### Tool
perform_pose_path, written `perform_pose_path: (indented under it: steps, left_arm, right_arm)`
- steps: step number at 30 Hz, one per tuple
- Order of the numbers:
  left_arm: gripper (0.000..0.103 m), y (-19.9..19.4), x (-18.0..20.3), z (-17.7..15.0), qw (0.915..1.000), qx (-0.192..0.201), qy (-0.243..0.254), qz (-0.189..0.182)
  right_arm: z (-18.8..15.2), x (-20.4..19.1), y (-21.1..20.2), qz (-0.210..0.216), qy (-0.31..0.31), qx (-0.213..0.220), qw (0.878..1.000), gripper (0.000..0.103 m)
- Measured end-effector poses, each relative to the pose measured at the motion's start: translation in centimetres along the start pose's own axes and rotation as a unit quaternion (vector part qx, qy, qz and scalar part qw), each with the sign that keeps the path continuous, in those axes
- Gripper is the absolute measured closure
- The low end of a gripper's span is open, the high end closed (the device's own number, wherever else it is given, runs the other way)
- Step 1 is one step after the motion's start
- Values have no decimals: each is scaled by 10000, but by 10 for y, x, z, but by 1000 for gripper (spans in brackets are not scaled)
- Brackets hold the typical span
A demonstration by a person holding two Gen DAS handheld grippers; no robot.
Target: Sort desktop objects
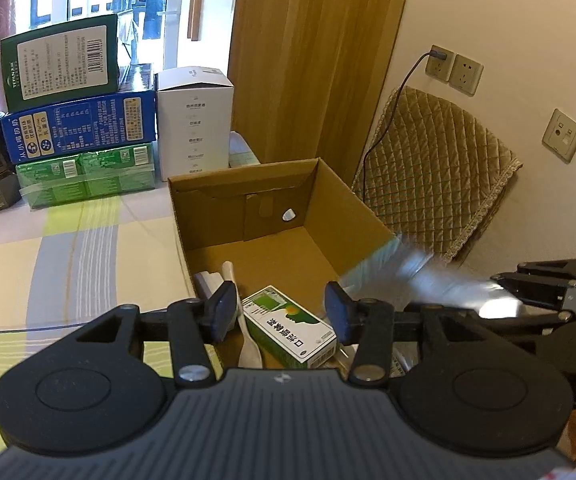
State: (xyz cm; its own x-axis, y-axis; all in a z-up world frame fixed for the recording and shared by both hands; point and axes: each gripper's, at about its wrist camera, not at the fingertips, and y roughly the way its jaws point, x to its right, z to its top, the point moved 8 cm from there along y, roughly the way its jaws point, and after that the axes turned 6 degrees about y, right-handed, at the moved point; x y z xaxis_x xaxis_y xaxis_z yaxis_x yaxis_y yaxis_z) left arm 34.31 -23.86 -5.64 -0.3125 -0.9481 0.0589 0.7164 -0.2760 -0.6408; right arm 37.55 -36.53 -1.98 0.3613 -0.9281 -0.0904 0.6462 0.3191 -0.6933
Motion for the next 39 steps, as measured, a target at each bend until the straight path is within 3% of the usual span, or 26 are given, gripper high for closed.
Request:
perform_pose_path:
  steps: [10, 18, 20, 22, 26, 34, 39]
  left_arm:
    - [60, -10, -6, -4, 10000, 43, -33, 17]
    - [48, -23, -8, -15, 10000, 35, -6, 56]
    - [40, -30, -7, -19, 10000, 44, -9, 84]
    - [35, -37, -6, -23, 9999, 40, -1, 104]
    - [19, -52, -2, -33, 9999, 40, 47, 158]
    - [2, -88, 2, -54, 9994, 151, -16, 301]
    - [1, -112, 4, -67, 9990, 218, -41, 378]
  right_arm:
    - [5, -5, -4, -26, 6, 151, 9999, 82]
    - [-15, 4, -19, -75, 262, 109, 9996, 81]
    - [-21, 5, -24, -83, 317, 97, 9994, 76]
    - [-28, 4, -31, -77, 399, 103, 9991, 61]
    - [-39, 0, -46, -62, 484, 119, 9987, 48]
    - [-55, -14, -84, -141, 521, 263, 9982, 2]
    - [-70, -19, -103, -186, 641, 221, 9975, 2]
